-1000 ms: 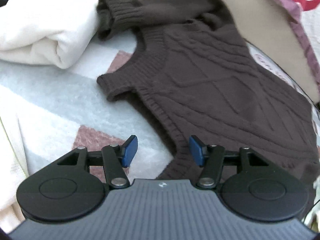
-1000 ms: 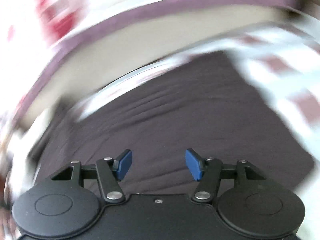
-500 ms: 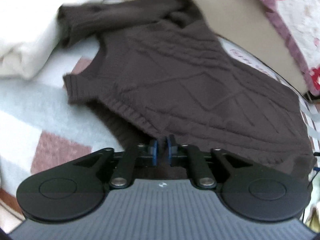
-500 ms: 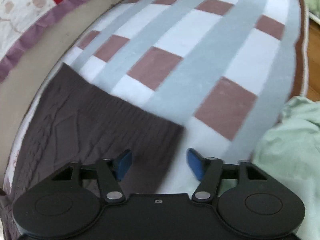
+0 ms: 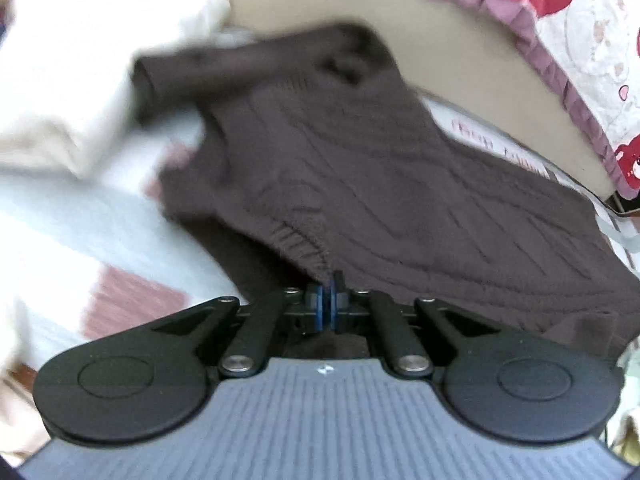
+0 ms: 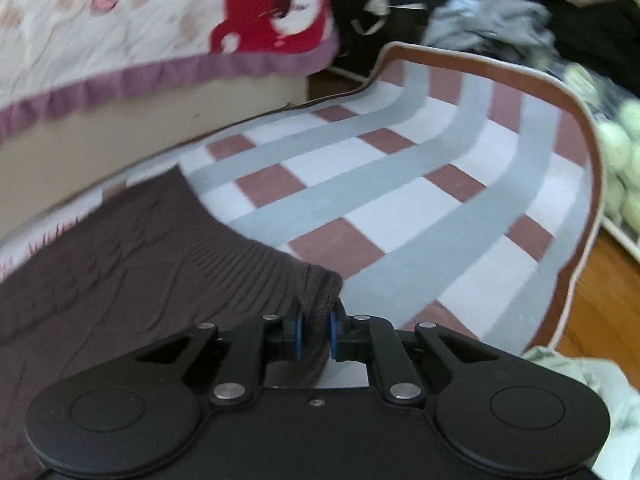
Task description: Fold clothes
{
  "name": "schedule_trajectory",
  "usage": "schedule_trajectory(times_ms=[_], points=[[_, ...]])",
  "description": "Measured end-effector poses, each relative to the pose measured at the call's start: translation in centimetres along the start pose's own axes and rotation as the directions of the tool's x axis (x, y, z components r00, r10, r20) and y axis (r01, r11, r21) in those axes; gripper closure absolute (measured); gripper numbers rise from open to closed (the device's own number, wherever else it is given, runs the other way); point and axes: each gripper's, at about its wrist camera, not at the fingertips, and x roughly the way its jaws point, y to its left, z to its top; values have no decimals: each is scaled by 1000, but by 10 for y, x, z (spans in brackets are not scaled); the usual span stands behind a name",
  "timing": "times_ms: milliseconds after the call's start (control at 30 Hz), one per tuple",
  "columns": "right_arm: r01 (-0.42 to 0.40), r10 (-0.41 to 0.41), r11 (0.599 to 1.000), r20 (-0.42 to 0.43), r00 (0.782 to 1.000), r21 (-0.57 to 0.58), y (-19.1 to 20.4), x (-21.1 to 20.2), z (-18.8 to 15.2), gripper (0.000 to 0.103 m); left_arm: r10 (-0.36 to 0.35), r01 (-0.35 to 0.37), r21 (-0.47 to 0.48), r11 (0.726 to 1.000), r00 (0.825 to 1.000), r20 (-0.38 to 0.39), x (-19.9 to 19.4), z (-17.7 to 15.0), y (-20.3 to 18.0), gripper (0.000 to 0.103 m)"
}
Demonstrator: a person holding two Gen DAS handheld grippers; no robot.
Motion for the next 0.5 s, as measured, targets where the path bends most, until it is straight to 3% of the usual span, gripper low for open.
schedule_trajectory(times_ms=[100,233,300,367,400,433,467,500], points=[[-5,5,1000,29,1000,2,-7,-17,4,91,-45,45,-76,996,999,4,-24,11,7,101],[25,-24,1000,27,999,-6,-10,-31,5,91,-4,4,-34,999,1000,-23,-36,8,5,101],[58,-58,998,-3,998,-32,-5,-27,4,91,24,-27,-44,999,997,-78,-25,3,12,100],[78,-83,995,-90,992,-56,0,-9,1,88,39,-49,-76,996,992,-123,-6,-4,24,98],[77,-84,996,-147,986,-55,2,3,0,85,35,-46,-83,996,991,-130,2,-7,29,98],[38,-48,997,-145,988,-69,11,1,0,85,47,-57,-70,996,990,-134,5,-8,30,97],[-11,0,996,-126,992,-89,21,-5,1,80,71,-78,-50,996,988,-140,7,-9,29,89],[-60,48,992,-109,993,-110,31,-11,1,75,89,-93,-22,995,986,-141,7,-9,28,75]])
